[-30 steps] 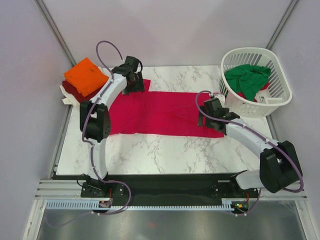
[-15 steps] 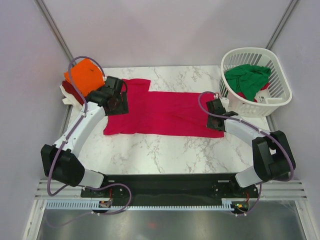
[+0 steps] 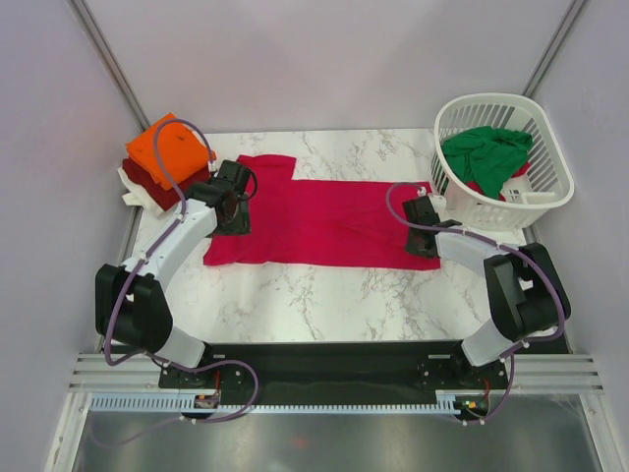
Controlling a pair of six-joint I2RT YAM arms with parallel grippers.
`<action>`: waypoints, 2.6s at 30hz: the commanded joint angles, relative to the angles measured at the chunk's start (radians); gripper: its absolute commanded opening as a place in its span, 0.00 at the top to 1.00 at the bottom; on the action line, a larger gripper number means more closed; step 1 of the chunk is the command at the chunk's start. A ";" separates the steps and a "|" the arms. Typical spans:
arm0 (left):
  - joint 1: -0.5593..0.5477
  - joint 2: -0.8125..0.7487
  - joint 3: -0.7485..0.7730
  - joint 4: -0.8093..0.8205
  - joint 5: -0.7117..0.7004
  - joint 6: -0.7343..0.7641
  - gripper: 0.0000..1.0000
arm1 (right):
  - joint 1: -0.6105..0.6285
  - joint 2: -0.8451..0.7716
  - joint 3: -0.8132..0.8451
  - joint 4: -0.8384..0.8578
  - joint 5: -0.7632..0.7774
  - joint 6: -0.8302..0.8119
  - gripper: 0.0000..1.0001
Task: Fold and stack the t-shirts
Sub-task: Fold the tshirt
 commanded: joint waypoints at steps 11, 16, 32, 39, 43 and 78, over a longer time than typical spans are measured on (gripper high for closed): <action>0.000 -0.007 -0.008 0.031 -0.049 0.029 0.29 | -0.013 -0.096 0.088 -0.093 0.047 -0.005 1.00; -0.001 -0.006 -0.009 0.031 -0.049 0.028 0.30 | -0.016 -0.101 0.146 -0.125 0.099 -0.009 1.00; -0.013 0.005 -0.017 0.033 -0.052 0.026 0.30 | -0.140 0.143 0.347 -0.194 0.168 0.063 0.04; -0.015 -0.015 -0.028 0.030 -0.046 0.009 0.29 | -0.130 0.038 0.330 -0.177 0.081 0.024 0.02; -0.004 -0.052 -0.060 0.028 0.019 -0.034 0.25 | -0.090 -0.105 0.252 -0.166 0.049 0.018 0.02; 0.298 -0.158 -0.460 0.481 0.224 -0.391 0.32 | -0.292 -0.269 -0.191 0.061 -0.378 0.087 0.02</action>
